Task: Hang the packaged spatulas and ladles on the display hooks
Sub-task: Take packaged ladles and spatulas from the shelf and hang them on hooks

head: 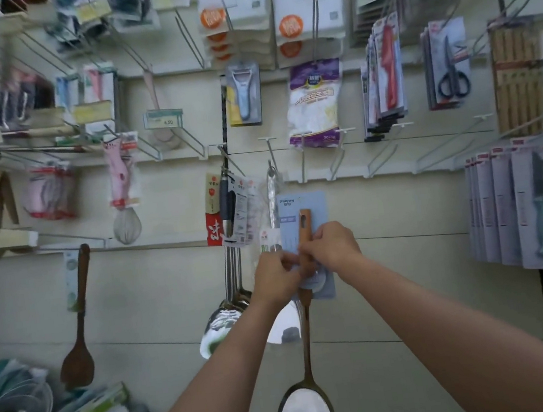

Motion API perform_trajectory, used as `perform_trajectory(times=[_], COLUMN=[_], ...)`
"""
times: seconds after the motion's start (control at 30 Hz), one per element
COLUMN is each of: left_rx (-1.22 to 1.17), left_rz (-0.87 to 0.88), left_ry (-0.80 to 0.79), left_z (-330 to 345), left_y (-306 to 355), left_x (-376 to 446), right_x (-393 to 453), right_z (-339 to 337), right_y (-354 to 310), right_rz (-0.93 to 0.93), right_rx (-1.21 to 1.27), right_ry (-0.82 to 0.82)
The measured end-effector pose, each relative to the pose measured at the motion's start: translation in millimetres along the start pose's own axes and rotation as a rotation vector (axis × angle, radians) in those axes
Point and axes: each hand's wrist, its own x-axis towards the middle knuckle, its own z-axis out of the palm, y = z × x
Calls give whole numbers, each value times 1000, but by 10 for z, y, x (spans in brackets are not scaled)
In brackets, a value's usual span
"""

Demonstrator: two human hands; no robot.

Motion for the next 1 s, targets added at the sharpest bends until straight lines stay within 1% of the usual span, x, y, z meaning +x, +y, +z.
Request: perform_trajectory(times=[0.07,0.2,0.3,0.37,0.47,0.53,0.6,0.67,0.73,0.8,0.87,0.93,1.0], left_rx=[20,101,117,93,74,36,-43,-117,-140,-127,-68,-15,5], left_rz=[-20,-9,17,-4,7,24,33,41,62,64,40,43,66], left_ry=[1,77,68,61,37,13,-7,-18,-22,3,83,143,145], left_z=[78,261,324,355,394,440,469,452,441,479,550,588,572], left_y=[17,37,58,76,125,165,218,253,276,314,341,364,376], left_x=[40,202,329,419,522,605,685,743,806,830,878,938,1009], right_x=[23,83,168,236,324,403,493,606,732,789,828,876,922], right_z=[-28,-123,-264,-396,-516,-528,-526,-511,-499,-477,-445,-433,-424], right_y=[42,132,215,301,355,341,322,324,336,318,280,268,280], right_rz=[4,-16,-30,-44,-67,-86,-53,-5,53,66,20,-13,-9], right_rx=[20,58,135,71,44,128,300,457,525,450,372,352,348], right_ry=[10,14,68,99,50,-14,-49,-16,78,186,240,220,163])
